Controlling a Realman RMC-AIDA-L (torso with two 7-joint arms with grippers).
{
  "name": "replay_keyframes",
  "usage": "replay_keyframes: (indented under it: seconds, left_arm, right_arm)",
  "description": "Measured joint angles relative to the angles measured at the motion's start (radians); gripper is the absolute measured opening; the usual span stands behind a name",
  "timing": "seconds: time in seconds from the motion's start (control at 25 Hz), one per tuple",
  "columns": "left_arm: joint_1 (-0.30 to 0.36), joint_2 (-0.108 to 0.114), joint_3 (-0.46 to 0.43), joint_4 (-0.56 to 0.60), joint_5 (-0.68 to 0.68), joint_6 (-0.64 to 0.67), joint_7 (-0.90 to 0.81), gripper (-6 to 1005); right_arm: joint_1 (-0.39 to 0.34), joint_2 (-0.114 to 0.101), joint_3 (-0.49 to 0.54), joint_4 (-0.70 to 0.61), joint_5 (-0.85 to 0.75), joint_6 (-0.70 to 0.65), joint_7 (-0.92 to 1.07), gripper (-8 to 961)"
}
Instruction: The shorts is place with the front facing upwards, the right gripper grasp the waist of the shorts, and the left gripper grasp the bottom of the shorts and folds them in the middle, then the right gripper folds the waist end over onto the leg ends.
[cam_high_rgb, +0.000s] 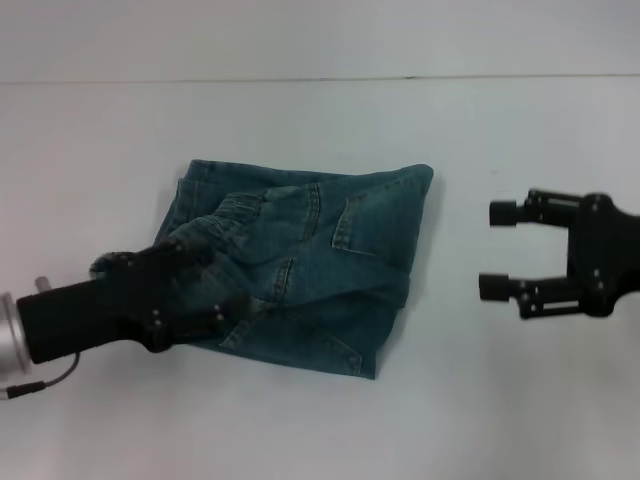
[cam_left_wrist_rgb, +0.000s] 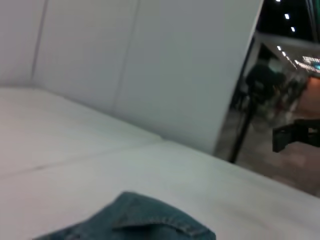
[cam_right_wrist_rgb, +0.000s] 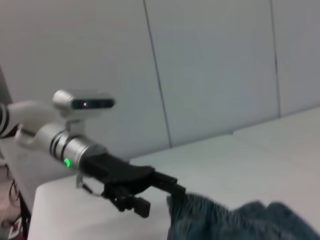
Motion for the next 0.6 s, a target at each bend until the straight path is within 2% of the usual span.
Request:
replay_keyframes:
  seconds: [0.12,0.28,0.6]
  left_arm:
    - [-0.007,-0.001,0.039,0.023,0.025,-0.017,-0.039,891]
    - [-0.008,-0.002,0.046,0.027,0.026,-0.022,-0.044,890]
    - [-0.011,-0.002,0.054,0.029,0.029,-0.018,-0.046,890]
  right_arm:
    - [-0.006,0.023,0.001,0.001,-0.057,0.002,-0.02,931]
    - [-0.006,0.037,0.002,0.004,-0.101,0.015,-0.032,931]
    - [0.001,0.038,-0.002,0.018,-0.107,0.025,-0.034,931]
